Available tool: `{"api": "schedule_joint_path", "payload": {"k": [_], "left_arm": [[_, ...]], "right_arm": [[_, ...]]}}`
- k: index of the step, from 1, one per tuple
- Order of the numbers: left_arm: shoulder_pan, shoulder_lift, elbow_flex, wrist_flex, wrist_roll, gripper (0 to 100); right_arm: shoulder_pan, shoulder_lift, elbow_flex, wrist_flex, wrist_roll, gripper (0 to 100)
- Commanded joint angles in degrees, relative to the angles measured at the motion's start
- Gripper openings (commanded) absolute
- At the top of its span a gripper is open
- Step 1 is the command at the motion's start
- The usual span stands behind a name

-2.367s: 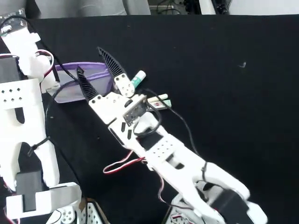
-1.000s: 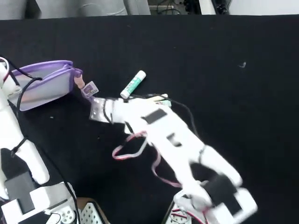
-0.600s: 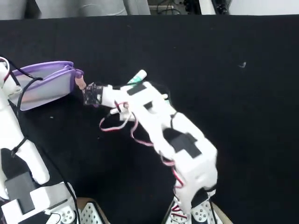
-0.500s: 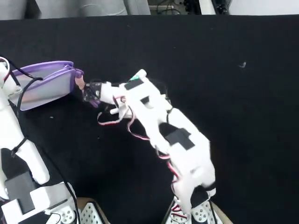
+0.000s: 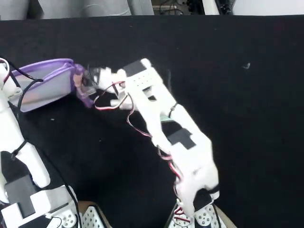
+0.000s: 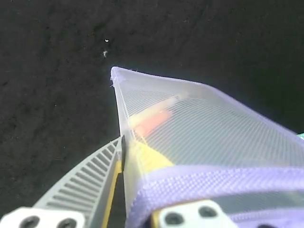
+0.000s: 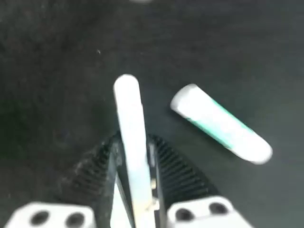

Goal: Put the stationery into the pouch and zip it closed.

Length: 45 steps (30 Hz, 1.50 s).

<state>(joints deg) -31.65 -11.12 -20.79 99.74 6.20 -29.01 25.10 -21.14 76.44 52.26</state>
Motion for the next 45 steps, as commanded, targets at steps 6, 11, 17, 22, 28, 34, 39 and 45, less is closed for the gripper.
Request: {"api": "schedule_joint_path", "payload": {"k": [6, 11, 17, 22, 28, 34, 39, 45], "left_arm": [[11.03, -0.97, -2.77, 0.97, 2.2, 3], [16.04, -0.97, -3.3, 0.97, 3.87, 3], [20.26, -0.88, -3.03, 0.97, 6.42, 3], [22.02, -0.44, -2.86, 0.97, 6.42, 3], [21.67, -0.53, -2.77, 0.97, 6.42, 3], [21.67, -0.44, -2.77, 0.97, 6.42, 3], [21.85, -0.44, -2.77, 0.97, 6.42, 3], [21.67, -0.44, -2.77, 0.97, 6.42, 3]], "right_arm": [[2.55, -25.8, -2.68, 0.35, -8.7, 1.1], [3.16, -35.12, -2.68, -0.09, -14.42, 1.1], [3.16, -45.49, -1.8, -4.48, -24.62, 1.1], [-1.05, -54.64, 10.33, -16.09, -32.53, 1.1], [-8.79, -68.79, 35.56, -40.79, -34.55, 1.1], [-13.89, -78.29, 53.93, -60.92, -34.73, 1.1], [-15.21, -80.75, 63.69, -76.04, -42.11, 1.1], [-14.95, -79.96, 73.45, -90.9, -48.79, 1.1]]}}
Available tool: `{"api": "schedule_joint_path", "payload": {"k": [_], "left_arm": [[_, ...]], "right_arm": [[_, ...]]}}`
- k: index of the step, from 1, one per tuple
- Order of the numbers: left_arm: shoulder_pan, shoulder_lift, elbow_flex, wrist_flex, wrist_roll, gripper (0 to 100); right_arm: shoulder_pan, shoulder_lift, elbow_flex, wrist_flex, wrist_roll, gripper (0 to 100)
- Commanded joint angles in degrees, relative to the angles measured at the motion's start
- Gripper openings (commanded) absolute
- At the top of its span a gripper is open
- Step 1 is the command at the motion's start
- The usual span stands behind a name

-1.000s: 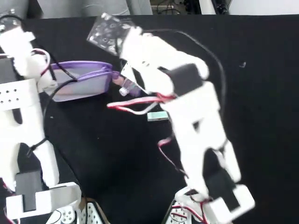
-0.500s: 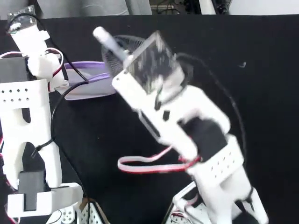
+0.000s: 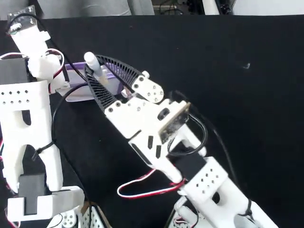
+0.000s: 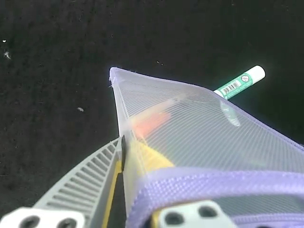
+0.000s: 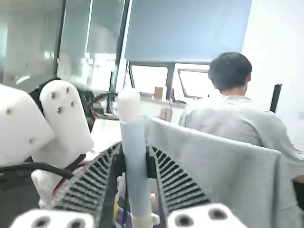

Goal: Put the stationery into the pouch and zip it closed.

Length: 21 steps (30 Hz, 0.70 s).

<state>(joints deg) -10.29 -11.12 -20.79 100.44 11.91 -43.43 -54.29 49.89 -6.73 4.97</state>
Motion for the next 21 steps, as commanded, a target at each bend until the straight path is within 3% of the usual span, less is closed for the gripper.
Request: {"api": "schedule_joint_path", "payload": {"k": [1, 9, 21], "left_arm": [[0.31, -0.44, -2.77, 0.26, 0.7, 3], [0.57, -0.44, -2.77, 0.26, 0.7, 3], [0.57, -0.44, 0.04, -0.18, 0.62, 3]], "right_arm": [[-0.44, -0.13, 4.09, -10.81, -1.49, 1.1], [5.54, 9.63, 6.02, -24.09, -1.58, 1.1], [6.07, 9.54, -2.86, -24.0, -1.93, 1.1]]}}
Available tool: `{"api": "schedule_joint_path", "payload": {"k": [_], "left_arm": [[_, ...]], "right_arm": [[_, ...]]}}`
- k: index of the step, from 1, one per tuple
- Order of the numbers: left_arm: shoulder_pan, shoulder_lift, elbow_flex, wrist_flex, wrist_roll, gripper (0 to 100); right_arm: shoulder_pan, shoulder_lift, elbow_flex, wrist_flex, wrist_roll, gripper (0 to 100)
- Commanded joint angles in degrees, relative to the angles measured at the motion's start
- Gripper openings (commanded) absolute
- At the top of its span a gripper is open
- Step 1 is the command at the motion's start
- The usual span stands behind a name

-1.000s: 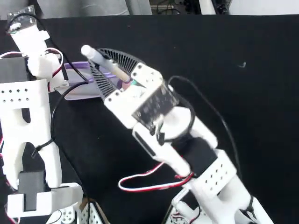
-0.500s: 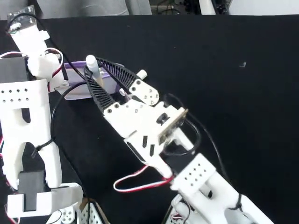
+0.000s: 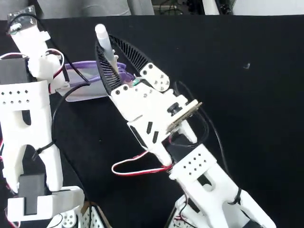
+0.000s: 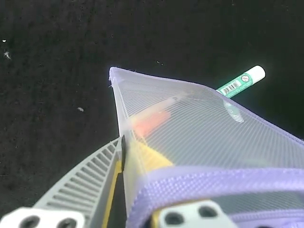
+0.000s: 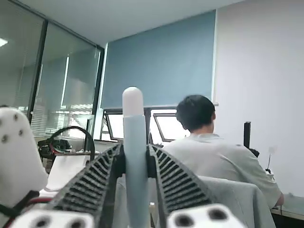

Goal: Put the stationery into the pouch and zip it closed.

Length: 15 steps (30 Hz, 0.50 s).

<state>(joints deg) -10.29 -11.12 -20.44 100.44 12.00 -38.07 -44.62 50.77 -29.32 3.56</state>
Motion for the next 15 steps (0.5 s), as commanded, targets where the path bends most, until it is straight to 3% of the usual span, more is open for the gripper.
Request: {"api": "schedule_joint_path", "payload": {"k": [1, 9, 15], "left_arm": [[0.57, -0.44, -0.13, -0.26, 0.53, 3], [0.57, -0.44, 1.27, -1.85, 0.53, 3], [0.31, -0.44, 1.27, -1.85, 0.62, 3]], "right_arm": [[0.7, 0.84, -3.74, -1.76, -0.53, 1.1], [0.7, 10.33, -9.71, -6.07, -1.05, 1.1], [2.37, 14.73, -7.52, -6.15, -10.02, 1.1]]}}
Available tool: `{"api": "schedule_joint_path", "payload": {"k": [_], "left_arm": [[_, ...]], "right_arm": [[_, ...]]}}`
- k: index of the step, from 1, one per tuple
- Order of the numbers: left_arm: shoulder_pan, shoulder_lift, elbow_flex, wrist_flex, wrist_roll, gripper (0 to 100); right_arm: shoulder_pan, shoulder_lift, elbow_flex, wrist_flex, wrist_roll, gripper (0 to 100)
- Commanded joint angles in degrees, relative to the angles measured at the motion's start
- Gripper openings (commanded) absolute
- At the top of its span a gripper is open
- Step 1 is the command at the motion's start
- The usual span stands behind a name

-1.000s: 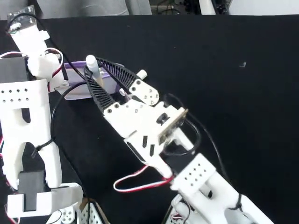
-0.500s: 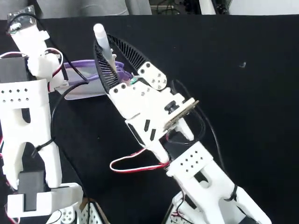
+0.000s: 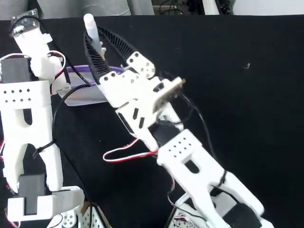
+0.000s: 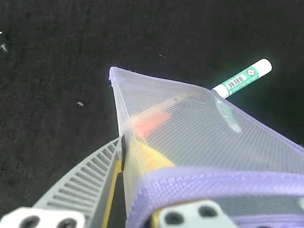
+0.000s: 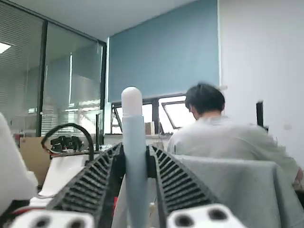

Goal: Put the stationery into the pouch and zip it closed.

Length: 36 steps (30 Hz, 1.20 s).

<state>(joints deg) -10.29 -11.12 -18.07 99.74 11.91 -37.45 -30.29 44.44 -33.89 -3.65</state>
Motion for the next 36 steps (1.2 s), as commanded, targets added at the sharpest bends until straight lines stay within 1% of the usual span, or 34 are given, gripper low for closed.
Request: {"api": "schedule_joint_path", "payload": {"k": [1, 4, 7, 9, 12, 15, 16, 19, 21, 23, 26, 30, 32, 34, 36], "left_arm": [[0.31, -0.44, -1.1, -1.14, 0.7, 3], [0.22, -0.62, -1.19, -1.14, 0.7, 3], [0.22, -0.7, -1.54, -1.23, 0.7, 3], [0.22, -0.7, -1.63, -1.49, 0.7, 3], [0.31, -0.53, -1.63, -1.49, 0.7, 3], [0.22, -0.53, -1.63, -1.49, 0.7, 3], [0.22, -0.53, -1.63, -1.49, 0.7, 3], [0.22, -0.53, -1.27, -1.49, 0.7, 3], [0.22, -0.53, -1.54, -1.49, 0.7, 3], [0.13, -0.53, -1.63, -1.49, 0.7, 3], [-1.36, -0.62, -1.54, -1.49, 0.7, 3], [-5.93, -0.53, -1.45, -2.9, 0.26, 3], [-8.66, -0.53, -1.71, -3.52, 0.26, 3], [-11.47, -0.53, -1.63, -4.57, 0.09, 3], [-13.93, -0.62, -1.63, -5.45, -0.79, 3]], "right_arm": [[2.2, 0.4, 0.22, -2.55, -3.08, 1.1], [3.87, 0.4, 6.55, -7.21, -3.25, 1.1], [4.04, 0.75, 11.91, -8.62, -2.9, 1.4], [2.73, 0.66, 14.37, -8.62, -2.37, 1.2], [0.0, 0.4, 17.27, -9.05, 2.37, 1.1], [-3.52, 0.92, 19.38, -8.62, 5.01, 2.6], [-4.4, 0.92, 20.18, -8.53, 5.71, 5.7], [-4.66, 0.31, 20.79, -8.53, 6.07, 19.4], [-4.57, -0.66, 20.79, -7.3, 6.24, 25.8], [-3.34, -3.3, 20.18, -2.81, 6.33, 28.5], [0.7, -10.24, 17.45, 7.56, 6.33, 29.3], [9.14, -19.47, 9.45, 26.81, 6.33, 29.3], [12.84, -21.58, 4.88, 36.04, 6.42, 29.3], [16.0, -21.23, 0.92, 42.37, 8.88, 29.3], [17.76, -19.21, -1.1, 45.36, 14.07, 29.3]]}}
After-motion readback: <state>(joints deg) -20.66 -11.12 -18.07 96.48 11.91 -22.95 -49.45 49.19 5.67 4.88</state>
